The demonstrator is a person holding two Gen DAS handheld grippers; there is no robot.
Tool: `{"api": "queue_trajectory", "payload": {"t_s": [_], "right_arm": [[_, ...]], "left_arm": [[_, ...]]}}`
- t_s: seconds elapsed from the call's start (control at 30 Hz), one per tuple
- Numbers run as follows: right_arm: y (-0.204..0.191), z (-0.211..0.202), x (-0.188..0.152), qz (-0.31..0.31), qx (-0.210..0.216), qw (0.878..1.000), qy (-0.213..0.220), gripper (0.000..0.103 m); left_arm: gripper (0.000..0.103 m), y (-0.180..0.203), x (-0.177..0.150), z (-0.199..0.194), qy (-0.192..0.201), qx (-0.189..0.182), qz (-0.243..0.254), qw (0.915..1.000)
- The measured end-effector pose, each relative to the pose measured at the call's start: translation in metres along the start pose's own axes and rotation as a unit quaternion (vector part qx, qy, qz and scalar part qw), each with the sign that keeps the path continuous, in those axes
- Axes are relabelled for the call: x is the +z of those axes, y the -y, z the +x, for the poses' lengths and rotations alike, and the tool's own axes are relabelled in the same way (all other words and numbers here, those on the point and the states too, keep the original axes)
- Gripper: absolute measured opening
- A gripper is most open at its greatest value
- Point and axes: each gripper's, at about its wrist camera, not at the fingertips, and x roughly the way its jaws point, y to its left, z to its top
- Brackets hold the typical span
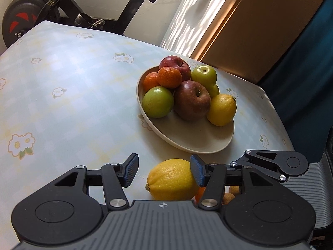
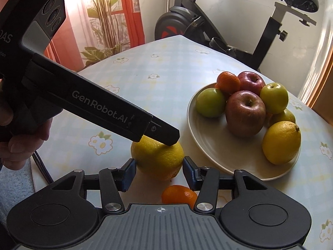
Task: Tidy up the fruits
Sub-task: 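Grasp the yellow lemon on the table with the left gripper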
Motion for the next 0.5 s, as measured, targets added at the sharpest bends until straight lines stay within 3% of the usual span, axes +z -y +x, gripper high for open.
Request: {"api": "queue_trajectory", "payload": {"t_s": [0.23, 0.37, 0.5], "right_arm": [[0.013, -0.002, -0.008, 0.05, 0.012, 0.999, 0.018, 0.045], [0.015, -0.002, -0.009, 0.06, 0.012, 0.998, 0.02, 0.046], [0.017, 0.0, -0.009, 0.067, 0.012, 0.997, 0.021, 0.048]], "left_arm": [[0.056, -0.021, -0.01, -0.005, -0.006, -0.039, -0.065, 0.9971], [0.054, -0.018, -0.011, -0.003, 0.002, -0.041, -0.057, 0.9976], [0.046, -0.016, -0.012, -0.003, 0.009, -0.047, -0.052, 0.9975]]}}
